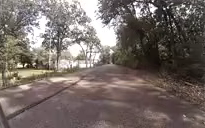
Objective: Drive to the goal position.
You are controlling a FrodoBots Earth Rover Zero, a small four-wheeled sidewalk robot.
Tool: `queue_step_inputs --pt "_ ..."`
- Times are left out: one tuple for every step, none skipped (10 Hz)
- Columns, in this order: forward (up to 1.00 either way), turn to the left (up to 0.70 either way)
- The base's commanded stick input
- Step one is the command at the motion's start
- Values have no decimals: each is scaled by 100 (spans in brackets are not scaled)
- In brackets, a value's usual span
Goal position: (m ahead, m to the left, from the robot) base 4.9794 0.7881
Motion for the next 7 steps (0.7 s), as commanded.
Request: queue_step_inputs --pt "70 0" --pt "70 0" --pt "70 0" --pt "70 0" --pt "70 0" --pt "70 0" --pt "70 0"
